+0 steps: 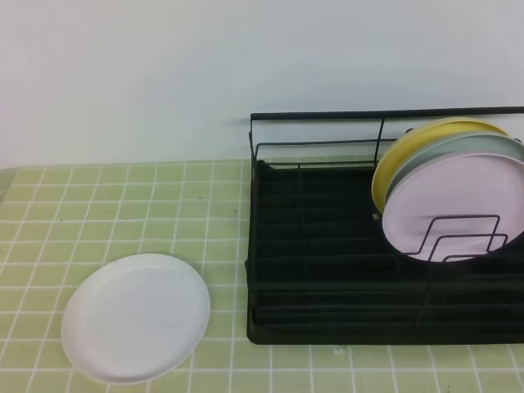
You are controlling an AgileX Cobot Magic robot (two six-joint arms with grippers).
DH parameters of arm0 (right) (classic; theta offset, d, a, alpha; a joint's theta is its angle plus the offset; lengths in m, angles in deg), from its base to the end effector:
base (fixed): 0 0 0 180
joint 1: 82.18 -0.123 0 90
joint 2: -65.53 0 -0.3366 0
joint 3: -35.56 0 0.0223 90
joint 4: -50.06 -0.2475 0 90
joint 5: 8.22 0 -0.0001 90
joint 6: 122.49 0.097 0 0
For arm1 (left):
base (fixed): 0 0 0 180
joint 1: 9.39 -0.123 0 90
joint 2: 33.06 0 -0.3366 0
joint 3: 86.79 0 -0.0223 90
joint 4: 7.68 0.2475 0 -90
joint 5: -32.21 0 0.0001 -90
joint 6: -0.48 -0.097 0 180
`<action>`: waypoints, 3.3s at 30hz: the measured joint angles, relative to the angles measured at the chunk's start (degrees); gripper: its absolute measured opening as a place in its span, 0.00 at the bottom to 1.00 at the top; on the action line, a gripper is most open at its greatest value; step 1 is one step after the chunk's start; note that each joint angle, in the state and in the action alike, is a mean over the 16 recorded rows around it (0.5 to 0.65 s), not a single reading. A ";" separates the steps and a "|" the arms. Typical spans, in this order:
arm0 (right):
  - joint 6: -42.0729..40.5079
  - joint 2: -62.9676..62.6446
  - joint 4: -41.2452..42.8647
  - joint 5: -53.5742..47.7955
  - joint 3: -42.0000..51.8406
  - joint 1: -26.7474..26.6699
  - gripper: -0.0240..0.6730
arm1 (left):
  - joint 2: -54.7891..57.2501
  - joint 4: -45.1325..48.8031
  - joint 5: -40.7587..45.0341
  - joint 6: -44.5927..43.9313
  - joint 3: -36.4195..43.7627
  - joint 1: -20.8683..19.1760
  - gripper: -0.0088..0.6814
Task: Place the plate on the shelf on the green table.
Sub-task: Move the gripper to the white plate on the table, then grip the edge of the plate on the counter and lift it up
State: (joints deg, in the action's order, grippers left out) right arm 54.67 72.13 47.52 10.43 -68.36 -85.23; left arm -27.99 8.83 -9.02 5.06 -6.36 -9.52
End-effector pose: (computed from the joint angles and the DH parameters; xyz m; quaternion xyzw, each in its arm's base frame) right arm -0.0044 -0.0016 0.2577 -0.0101 0.5302 0.0156 0.8477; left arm -0.0223 -0.0182 0.2612 0.1129 0.3778 0.0287 0.9185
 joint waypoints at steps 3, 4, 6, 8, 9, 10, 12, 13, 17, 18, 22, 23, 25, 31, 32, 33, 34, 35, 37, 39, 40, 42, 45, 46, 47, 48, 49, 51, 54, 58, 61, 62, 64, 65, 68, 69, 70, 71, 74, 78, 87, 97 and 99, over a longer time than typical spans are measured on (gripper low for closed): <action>-1.29 0.00 0.31 -5.27 -1.87 0.00 0.03 | 0.00 -4.54 5.65 -0.57 0.00 0.00 0.01; -1.80 0.00 0.42 -7.36 -2.55 0.00 0.03 | 0.00 -6.02 7.45 -0.55 0.00 0.00 0.01; -3.01 0.01 0.63 -11.97 -3.90 0.00 0.03 | 0.01 -9.22 10.81 0.29 0.00 0.00 0.01; -4.46 0.01 0.84 -16.83 -5.25 0.00 0.03 | 0.02 -12.59 14.05 1.78 -0.05 0.00 0.01; -5.21 0.01 0.94 -19.09 -5.92 0.00 0.03 | 0.02 -14.09 15.81 2.55 -0.15 0.00 0.01; -5.99 0.01 1.04 -21.19 -6.56 0.00 0.03 | 0.03 -15.39 17.76 3.28 -0.36 0.00 0.01; -7.64 0.01 1.22 -25.30 -7.63 0.00 0.03 | 0.04 -17.53 22.08 4.57 -1.08 0.00 0.01; -8.50 0.01 1.26 -27.34 -8.04 0.00 0.03 | 0.05 -18.47 24.42 5.12 -1.64 0.00 0.01; -11.59 0.00 0.56 -34.42 -9.10 0.00 0.03 | 0.39 -21.86 34.45 7.55 -5.17 0.00 0.01; -12.28 0.00 0.19 -35.86 -9.26 0.00 0.03 | 0.65 -22.63 37.19 8.19 -6.40 0.00 0.01; -14.54 0.24 -1.85 -40.02 -10.04 0.00 0.03 | 2.39 -24.43 48.74 9.25 -11.98 0.00 0.01; -14.95 0.47 -2.44 -40.83 -10.39 0.00 0.03 | 2.92 -24.25 51.45 8.90 -13.40 0.00 0.01; -15.74 1.22 -3.71 -42.73 -11.24 0.00 0.03 | 4.07 -23.60 56.10 8.12 -15.97 0.00 0.01; -17.10 5.55 -7.64 -47.40 -13.52 0.00 0.03 | 8.76 -22.62 64.40 8.37 -21.59 0.00 0.01; -17.13 6.50 -8.13 -48.05 -13.88 0.00 0.03 | 9.80 -22.47 65.26 8.56 -22.33 0.00 0.01; -17.15 7.52 -8.58 -48.69 -14.23 0.00 0.03 | 10.94 -22.32 66.10 8.66 -23.08 0.00 0.01; -17.16 8.59 -8.97 -49.32 -14.59 0.00 0.03 | 12.17 -22.16 66.91 8.65 -23.81 0.00 0.02; -17.17 9.70 -9.29 -49.90 -14.93 0.00 0.03 | 13.49 -21.98 67.79 8.55 -24.56 0.00 0.02; -17.20 11.95 -9.82 -50.87 -15.49 0.00 0.03 | 16.57 -21.45 69.98 8.10 -26.29 0.00 0.04; -17.23 13.97 -10.20 -51.46 -15.79 0.00 0.03 | 20.24 -20.81 72.78 7.37 -28.44 0.00 0.08; -17.23 14.84 -10.36 -51.59 -15.84 0.00 0.03 | 22.34 -20.52 74.39 6.94 -29.72 0.00 0.12; -17.25 16.29 -10.58 -51.65 -15.86 0.00 0.03 | 26.96 -19.98 77.96 5.67 -32.62 0.00 0.20; -17.27 17.83 -10.75 -51.67 -15.86 0.00 0.03 | 34.95 -19.16 83.31 2.93 -37.49 0.00 0.35; -17.28 18.19 -10.82 -51.67 -15.86 0.00 0.03 | 37.82 -18.93 84.84 1.93 -39.14 0.00 0.40; -17.29 18.49 -10.86 -51.67 -15.86 0.00 0.03 | 40.70 -18.76 86.14 0.90 -40.77 0.00 0.44; -17.29 18.73 -10.91 -51.67 -15.86 0.00 0.03 | 43.62 -18.69 87.29 -0.15 -42.38 0.00 0.49; -17.31 18.92 -10.94 -51.67 -15.86 0.00 0.03 | 46.51 -18.72 88.25 -1.16 -43.93 0.00 0.54; -17.34 19.13 -10.99 -51.68 -15.86 0.00 0.03 | 52.06 -19.09 89.48 -3.00 -46.74 0.00 0.62; -17.36 19.20 -11.02 -51.68 -15.86 0.00 0.03 | 59.62 -20.07 89.64 -5.25 -50.03 0.00 0.71; -17.38 19.20 -11.05 -51.68 -15.86 0.00 0.03 | 68.36 -21.57 88.24 -6.85 -52.98 0.00 0.73; -17.40 19.20 -11.08 -51.68 -15.86 0.00 0.03 | 73.85 -22.55 86.06 -7.57 -54.26 0.00 0.71; -17.41 19.20 -11.08 -51.68 -15.86 0.00 0.03 | 75.46 -22.81 85.12 -7.80 -54.52 0.00 0.70; -17.42 19.20 -11.08 -51.68 -15.86 0.00 0.03 | 78.45 -23.17 83.13 -8.17 -54.82 0.00 0.68; -17.42 19.20 -11.08 -51.68 -15.86 0.00 0.03 | 79.82 -23.25 82.11 -8.26 -54.88 0.00 0.67; -17.42 19.20 -11.08 -51.66 -15.86 0.00 0.03 | 83.66 -23.48 79.35 -8.40 -54.90 0.00 0.66; -17.42 19.20 -11.08 -51.66 -15.86 0.00 0.03 | 84.84 -23.62 78.58 -8.41 -54.90 0.00 0.66; -17.42 19.20 -11.08 -51.65 -15.86 0.00 0.03 | 85.98 -23.77 77.85 -8.42 -54.90 0.00 0.66; -17.42 19.20 -11.08 -51.64 -15.86 0.00 0.03 | 87.07 -23.94 77.15 -8.42 -54.90 0.00 0.66; -17.42 19.20 -11.08 -51.61 -15.86 0.00 0.03 | 90.00 -24.44 75.20 -8.37 -54.90 0.00 0.66; -17.42 19.20 -11.08 -51.57 -15.86 0.00 0.03 | 93.30 -25.24 73.26 -8.21 -54.97 0.00 0.66; -17.45 19.20 -11.08 -51.53 -15.86 0.00 0.03 | 98.67 -27.75 71.37 -7.53 -55.26 0.00 0.64; -17.50 19.20 -11.08 -51.53 -15.86 0.00 0.03 | 101.49 -30.46 71.32 -7.20 -55.41 0.00 0.41; -17.51 19.20 -11.08 -51.53 -15.86 0.00 0.03 | 101.69 -30.73 71.38 -7.25 -55.41 0.00 0.33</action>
State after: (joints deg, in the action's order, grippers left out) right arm 37.17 91.33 36.44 -41.10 -84.23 -85.23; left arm 73.70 -21.90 62.36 -2.19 -61.77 -9.52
